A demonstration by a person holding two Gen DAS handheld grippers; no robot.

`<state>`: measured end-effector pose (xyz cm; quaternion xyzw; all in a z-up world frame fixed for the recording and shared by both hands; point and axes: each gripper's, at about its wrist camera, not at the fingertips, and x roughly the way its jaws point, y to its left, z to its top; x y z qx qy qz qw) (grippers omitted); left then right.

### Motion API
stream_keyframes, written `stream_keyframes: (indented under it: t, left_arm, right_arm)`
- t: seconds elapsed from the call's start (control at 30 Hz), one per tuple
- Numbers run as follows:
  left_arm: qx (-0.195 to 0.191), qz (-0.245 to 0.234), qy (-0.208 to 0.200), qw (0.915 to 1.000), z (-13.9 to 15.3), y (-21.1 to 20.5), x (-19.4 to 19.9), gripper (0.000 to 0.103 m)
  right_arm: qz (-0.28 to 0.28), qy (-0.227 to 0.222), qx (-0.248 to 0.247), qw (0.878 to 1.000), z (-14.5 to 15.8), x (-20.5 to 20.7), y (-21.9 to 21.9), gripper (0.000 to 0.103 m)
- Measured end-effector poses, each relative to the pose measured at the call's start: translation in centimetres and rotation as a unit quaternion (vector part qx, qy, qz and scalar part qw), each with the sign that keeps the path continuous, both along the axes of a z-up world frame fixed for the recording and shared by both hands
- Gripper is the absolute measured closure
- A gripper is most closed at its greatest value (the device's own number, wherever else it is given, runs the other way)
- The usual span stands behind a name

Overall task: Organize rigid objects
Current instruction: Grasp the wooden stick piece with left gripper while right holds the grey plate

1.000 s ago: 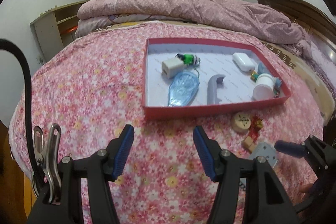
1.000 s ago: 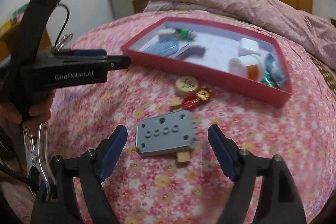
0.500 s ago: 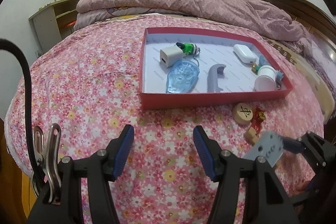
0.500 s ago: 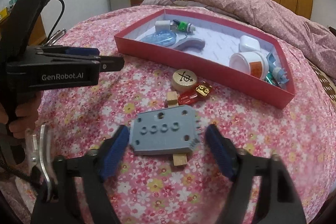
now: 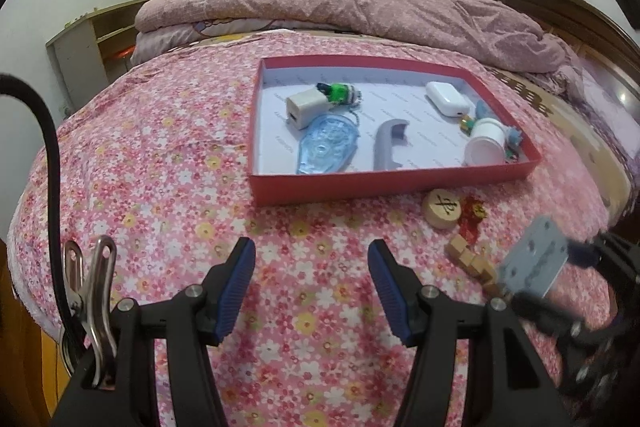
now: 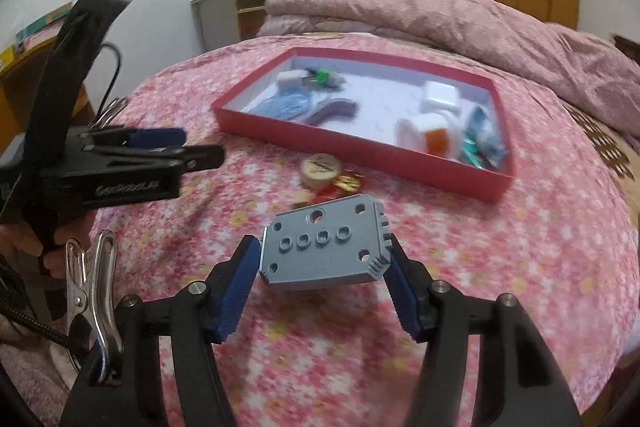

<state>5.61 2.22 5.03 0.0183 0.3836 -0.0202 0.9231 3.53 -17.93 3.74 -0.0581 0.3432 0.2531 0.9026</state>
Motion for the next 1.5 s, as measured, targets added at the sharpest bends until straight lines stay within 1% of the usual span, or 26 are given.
stream_keyframes:
  t: [0.1, 0.17, 0.3, 0.47, 0.6, 0.67, 0.77, 0.83, 0.93, 1.03, 1.13, 1.23, 1.33, 1.37, 1.43, 1.5]
  left_arm:
    - [0.003, -0.011, 0.001, 0.9999, -0.1, -0.7, -0.2, 0.041]
    - [0.001, -0.017, 0.005, 0.9998, -0.2, -1.2, -0.2, 0.041]
    - [0.003, -0.035, 0.014, 0.9993, -0.7, -2.4, -0.3, 0.041]
    - [-0.001, -0.08, 0.023, 0.9965, -1.0, -4.6, -0.5, 0.041]
    - [-0.003, -0.129, 0.032, 0.9911, -1.4, -6.7, -0.9, 0.041]
    - [-0.013, -0.15, 0.043, 0.9877, -1.7, -7.7, -1.1, 0.041]
    - [-0.029, -0.168, 0.053, 0.9839, -2.2, -9.0, -1.1, 0.041]
    - [-0.025, -0.173, 0.055, 0.983, -2.3, -9.7, -1.2, 0.041]
    - [0.006, -0.176, 0.048, 0.9833, -2.7, -10.4, -1.3, 0.041]
    - [0.036, -0.167, 0.042, 0.9845, -2.8, -10.4, -1.5, 0.041]
    - [0.052, -0.156, 0.041, 0.9856, -2.9, -9.7, -1.6, 0.041]
    - [0.063, -0.13, 0.039, 0.9887, -2.7, -8.3, -1.6, 0.041]
    - [0.077, -0.102, 0.034, 0.9913, -2.6, -6.6, -1.6, 0.041]
    - [0.086, -0.089, 0.029, 0.9918, -2.5, -5.9, -1.5, 0.041]
    - [0.107, -0.073, 0.021, 0.9913, -2.4, -4.7, -1.4, 0.041]
    - [0.117, -0.057, 0.015, 0.9913, -2.3, -3.7, -1.0, 0.041]
  right_arm:
    - [-0.026, 0.018, 0.019, 0.999, -0.2, 0.4, -2.0, 0.041]
    - [-0.055, 0.028, 0.025, 0.998, -0.6, 0.6, -3.5, 0.041]
    - [-0.098, 0.034, 0.035, 0.994, -0.9, 0.5, -6.1, 0.041]
    - [-0.139, 0.043, 0.035, 0.989, -1.6, 0.6, -8.5, 0.041]
    - [-0.148, 0.05, 0.034, 0.987, -2.2, 0.7, -9.2, 0.041]
    - [-0.147, 0.044, 0.028, 0.988, -2.2, 0.7, -9.1, 0.04]
    - [-0.146, 0.039, 0.024, 0.988, -2.3, 0.7, -8.8, 0.04]
    - [-0.145, 0.037, 0.026, 0.988, -2.4, 0.6, -8.8, 0.04]
    - [-0.144, 0.034, 0.029, 0.989, -2.5, 0.6, -8.8, 0.04]
    - [-0.145, 0.033, 0.025, 0.989, -2.4, 0.5, -8.7, 0.04]
    - [-0.123, 0.033, 0.051, 0.991, -1.7, 0.3, -8.1, 0.04]
    - [-0.106, 0.027, 0.048, 0.993, -1.3, 0.3, -6.9, 0.04]
    - [-0.095, 0.035, 0.04, 0.994, -1.8, 0.5, -5.8, 0.04]
    - [-0.093, 0.038, 0.037, 0.994, -2.0, 0.5, -5.6, 0.04]
    - [-0.093, 0.037, 0.033, 0.994, -2.2, 0.4, -5.4, 0.04]
    - [-0.092, 0.038, 0.034, 0.994, -2.2, 0.4, -5.4, 0.04]
